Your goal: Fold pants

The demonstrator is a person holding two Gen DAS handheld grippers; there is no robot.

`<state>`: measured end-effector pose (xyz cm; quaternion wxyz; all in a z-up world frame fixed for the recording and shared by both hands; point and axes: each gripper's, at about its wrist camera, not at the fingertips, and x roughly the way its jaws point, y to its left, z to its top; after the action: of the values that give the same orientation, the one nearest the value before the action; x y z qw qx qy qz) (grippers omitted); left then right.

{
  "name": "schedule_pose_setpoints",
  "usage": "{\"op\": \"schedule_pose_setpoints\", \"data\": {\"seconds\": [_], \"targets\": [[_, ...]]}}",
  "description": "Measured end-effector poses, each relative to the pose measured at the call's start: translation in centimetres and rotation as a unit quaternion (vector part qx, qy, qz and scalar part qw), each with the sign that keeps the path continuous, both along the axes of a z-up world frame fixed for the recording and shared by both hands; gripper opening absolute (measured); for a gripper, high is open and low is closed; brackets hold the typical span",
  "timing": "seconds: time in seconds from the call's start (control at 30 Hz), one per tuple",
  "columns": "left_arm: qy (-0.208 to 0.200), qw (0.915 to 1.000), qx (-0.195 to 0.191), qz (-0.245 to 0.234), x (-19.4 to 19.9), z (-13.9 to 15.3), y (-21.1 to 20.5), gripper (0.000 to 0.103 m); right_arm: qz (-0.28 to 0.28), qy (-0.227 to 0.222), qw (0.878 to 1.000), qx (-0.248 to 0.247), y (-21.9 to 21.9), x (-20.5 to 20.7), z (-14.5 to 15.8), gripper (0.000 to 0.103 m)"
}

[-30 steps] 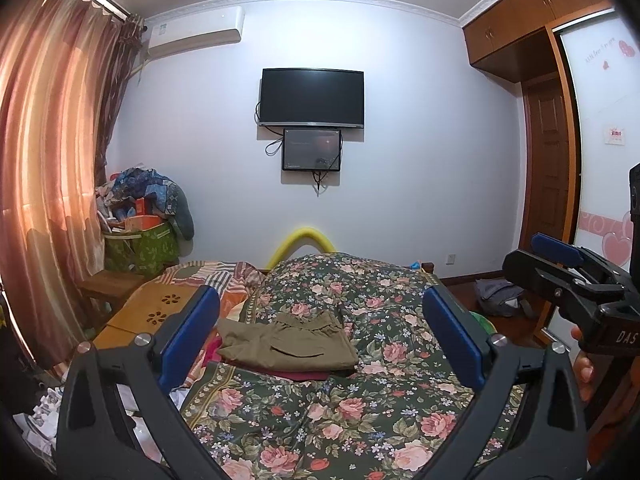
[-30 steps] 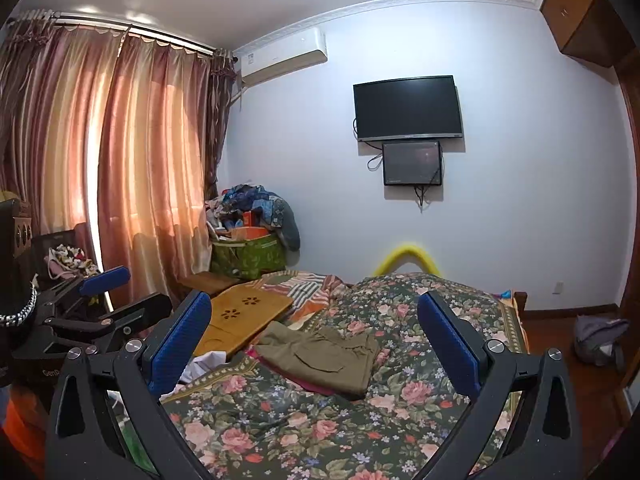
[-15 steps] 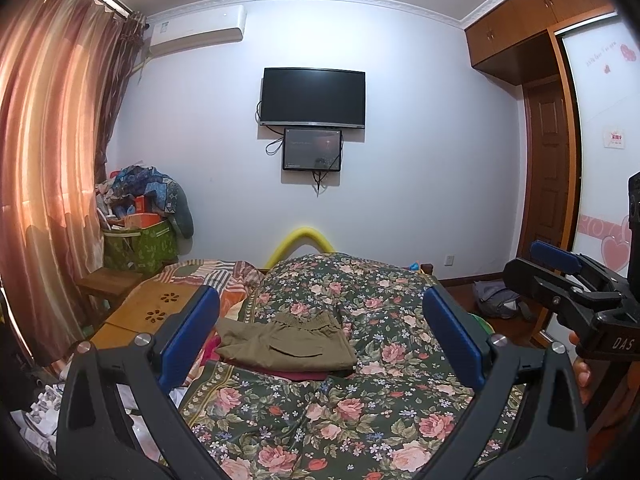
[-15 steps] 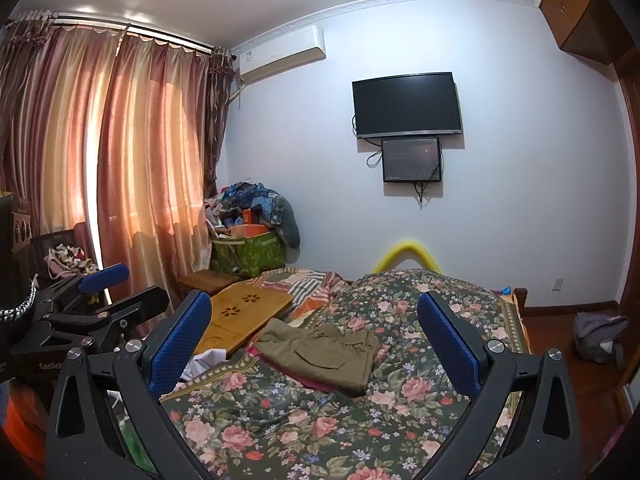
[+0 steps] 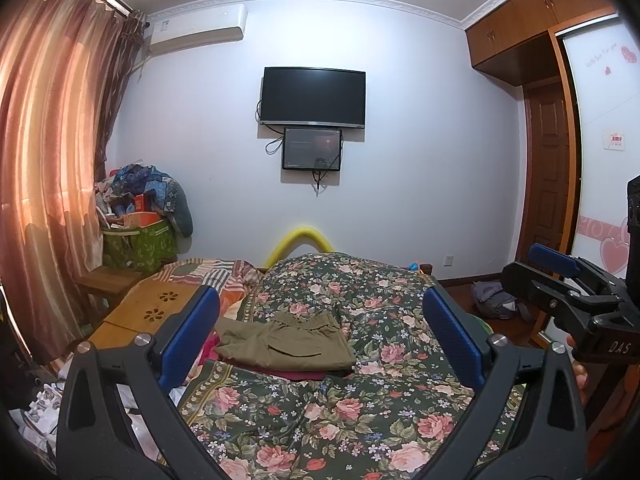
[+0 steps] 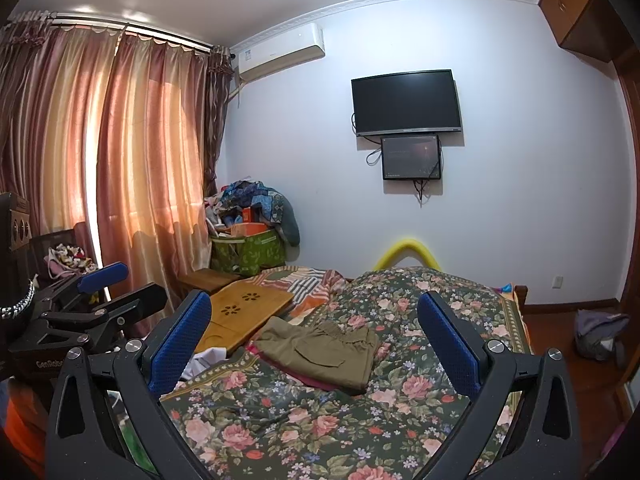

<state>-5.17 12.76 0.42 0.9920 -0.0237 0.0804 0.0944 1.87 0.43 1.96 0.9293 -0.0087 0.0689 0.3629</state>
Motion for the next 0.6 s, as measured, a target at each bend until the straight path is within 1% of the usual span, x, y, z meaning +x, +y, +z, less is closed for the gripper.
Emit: {"op": "schedule_pose_setpoints", "data": {"seconds": [0.6], "targets": [[0.004,0.9998,-0.017,-0.006,0.42,-0.16,-0.06,0.103,0.000,-0.001,1.000,-0.003,0.15,0.00,-0.10,0.103]]}}
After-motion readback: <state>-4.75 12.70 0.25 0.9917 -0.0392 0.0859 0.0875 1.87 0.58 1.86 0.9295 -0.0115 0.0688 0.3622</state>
